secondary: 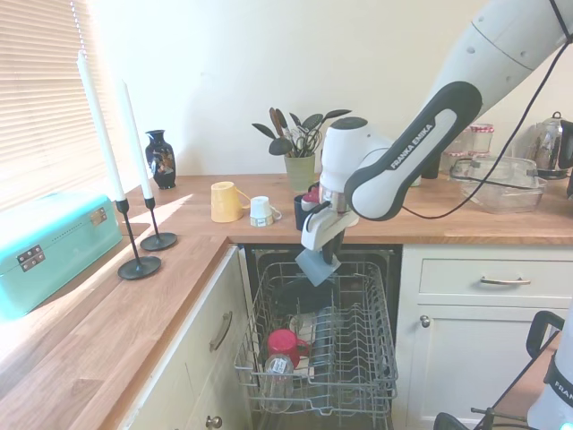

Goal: Move a mug from dishwasher to table

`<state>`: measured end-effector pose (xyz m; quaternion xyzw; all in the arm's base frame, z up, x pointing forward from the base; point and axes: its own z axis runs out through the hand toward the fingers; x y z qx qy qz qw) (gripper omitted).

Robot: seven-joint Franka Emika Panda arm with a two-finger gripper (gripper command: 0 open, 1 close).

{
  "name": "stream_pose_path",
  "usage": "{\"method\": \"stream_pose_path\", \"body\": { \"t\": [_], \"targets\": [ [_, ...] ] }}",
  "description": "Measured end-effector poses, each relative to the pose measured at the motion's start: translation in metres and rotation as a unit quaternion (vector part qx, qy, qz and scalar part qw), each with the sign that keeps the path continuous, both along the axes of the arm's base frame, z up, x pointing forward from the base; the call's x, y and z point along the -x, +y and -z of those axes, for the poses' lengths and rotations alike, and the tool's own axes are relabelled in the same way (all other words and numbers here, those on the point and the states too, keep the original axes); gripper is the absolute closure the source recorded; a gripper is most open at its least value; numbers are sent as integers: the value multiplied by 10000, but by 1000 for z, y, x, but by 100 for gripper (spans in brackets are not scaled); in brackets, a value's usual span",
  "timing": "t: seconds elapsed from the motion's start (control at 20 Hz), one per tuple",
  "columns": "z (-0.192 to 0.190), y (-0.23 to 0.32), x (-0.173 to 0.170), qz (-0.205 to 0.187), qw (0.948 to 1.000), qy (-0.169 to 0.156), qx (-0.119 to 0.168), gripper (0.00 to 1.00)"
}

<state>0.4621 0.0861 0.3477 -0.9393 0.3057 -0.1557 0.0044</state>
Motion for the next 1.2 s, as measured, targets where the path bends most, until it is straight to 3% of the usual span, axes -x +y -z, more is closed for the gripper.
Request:
{"method": "stream_pose_path", "body": {
  "t": [0.65, 1.2],
  "targets": [
    [-60, -98, 2, 881, 9943, -424, -415, 100],
    [-34, -144, 31, 1267, 9908, -141, -444, 100]
  ]
}}
